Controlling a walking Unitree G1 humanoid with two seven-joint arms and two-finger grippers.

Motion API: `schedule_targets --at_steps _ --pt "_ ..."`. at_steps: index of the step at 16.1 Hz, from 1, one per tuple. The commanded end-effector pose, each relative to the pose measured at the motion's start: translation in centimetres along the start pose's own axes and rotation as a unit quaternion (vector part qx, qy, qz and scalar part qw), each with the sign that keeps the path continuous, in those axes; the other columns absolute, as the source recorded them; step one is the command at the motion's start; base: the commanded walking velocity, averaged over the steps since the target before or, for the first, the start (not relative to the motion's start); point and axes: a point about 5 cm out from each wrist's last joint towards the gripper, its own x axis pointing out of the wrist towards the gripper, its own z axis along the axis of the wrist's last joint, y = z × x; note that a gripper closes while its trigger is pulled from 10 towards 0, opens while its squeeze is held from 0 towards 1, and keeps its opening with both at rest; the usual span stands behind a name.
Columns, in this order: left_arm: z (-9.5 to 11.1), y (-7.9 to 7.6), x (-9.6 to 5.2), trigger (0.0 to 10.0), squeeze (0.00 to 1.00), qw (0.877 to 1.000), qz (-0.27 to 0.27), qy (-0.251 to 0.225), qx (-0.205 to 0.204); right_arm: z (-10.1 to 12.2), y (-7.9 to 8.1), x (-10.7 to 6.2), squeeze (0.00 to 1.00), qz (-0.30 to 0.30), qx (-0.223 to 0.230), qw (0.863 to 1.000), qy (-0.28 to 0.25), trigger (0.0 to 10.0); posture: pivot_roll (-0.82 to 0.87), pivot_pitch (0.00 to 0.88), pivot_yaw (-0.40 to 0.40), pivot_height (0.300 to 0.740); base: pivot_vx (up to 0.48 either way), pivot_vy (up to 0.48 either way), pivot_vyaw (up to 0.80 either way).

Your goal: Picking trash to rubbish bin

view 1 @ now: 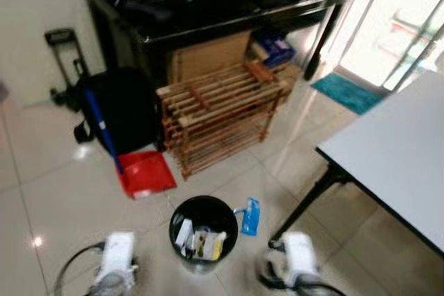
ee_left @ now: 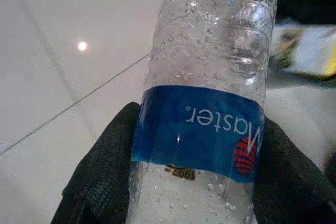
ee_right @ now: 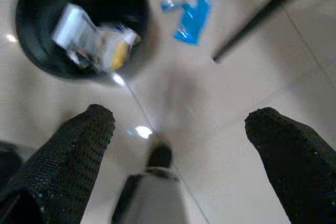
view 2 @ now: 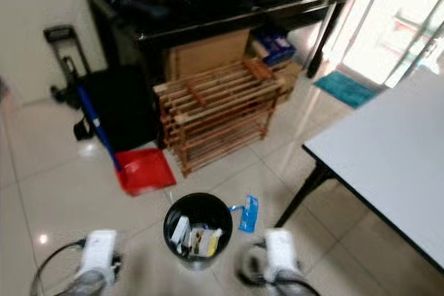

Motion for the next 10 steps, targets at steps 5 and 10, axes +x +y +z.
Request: schedule_targets --at_steps 5,10 --pt "0.51 -1.06 0.02 10.0 0.00 1.000 -0.010 -0.005 -0.006 -0.11 -1.74 -0.20 0.00 -0.024 0.009 1.000 0.001 10.0 0.03 0.068 -0.052 0.740 0.316 0.000 0.00" --pt "0.58 -1.08 0.03 10.0 0.00 1.000 -0.009 -0.004 -0.009 -0.09 -1.73 -0.19 0.00 -0.023 0.012 1.000 0.002 10.0 0.03 0.072 -0.051 0.740 0.316 0.000 0.00"
